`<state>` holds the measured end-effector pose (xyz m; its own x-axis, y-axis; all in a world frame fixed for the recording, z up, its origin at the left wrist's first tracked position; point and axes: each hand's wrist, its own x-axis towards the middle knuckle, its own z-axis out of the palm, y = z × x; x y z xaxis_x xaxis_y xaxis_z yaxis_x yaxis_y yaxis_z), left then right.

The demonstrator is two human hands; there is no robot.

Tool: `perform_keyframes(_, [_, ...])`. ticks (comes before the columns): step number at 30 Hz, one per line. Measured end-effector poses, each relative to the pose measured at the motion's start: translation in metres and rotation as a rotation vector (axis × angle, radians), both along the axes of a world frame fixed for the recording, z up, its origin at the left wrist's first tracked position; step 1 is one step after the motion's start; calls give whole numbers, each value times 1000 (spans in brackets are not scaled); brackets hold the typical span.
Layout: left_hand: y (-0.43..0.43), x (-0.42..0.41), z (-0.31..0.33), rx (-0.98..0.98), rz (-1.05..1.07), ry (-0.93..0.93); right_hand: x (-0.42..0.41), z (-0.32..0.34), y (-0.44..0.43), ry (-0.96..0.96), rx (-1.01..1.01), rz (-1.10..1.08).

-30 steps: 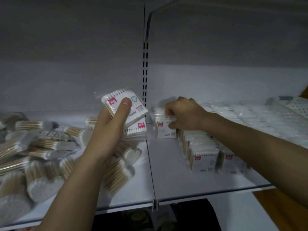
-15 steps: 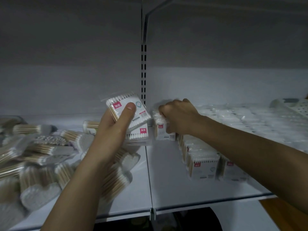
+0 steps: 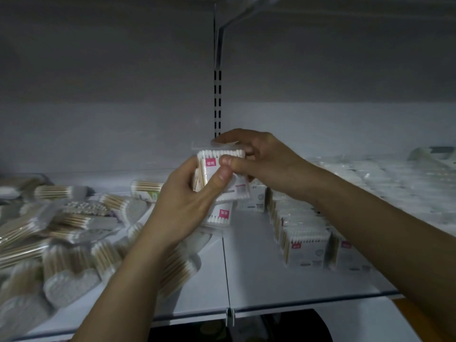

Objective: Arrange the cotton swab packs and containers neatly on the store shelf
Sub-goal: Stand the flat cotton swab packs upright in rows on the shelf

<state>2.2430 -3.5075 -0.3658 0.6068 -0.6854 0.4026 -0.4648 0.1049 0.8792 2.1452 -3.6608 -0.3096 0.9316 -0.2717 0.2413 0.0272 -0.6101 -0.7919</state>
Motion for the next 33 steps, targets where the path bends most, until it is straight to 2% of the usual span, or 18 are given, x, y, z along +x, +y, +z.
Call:
perform_keyframes(3, [2,5,-6,38,50,-64,-7,6,-15,-61,48,-11])
perform_keyframes(6, [5,7,-6,-27,165,-27,-16,14,-38,-94,37,-104])
perform_keyframes(9, [7,15,-10,-85,266,74,-17,7,-52,41,-255,-207])
perform_keyframes(12, [11,20,-10,-110,273,152,-12,-15,-49,231,-460,-176])
perform_keyframes(15, [14,18,-8,-141,225,195,-7,-36,-44,279,-549,-155])
perform_keyframes(20, [20,13,-7,-160,214,161,2,-49,-43,323,-758,-213])
perform_keyframes(29, [20,13,-10,-185,225,204,8,-48,-37,445,-979,-167])
perform_keyframes(33, [19,14,-13,-177,187,239,11,-47,-34,425,-1041,-180])
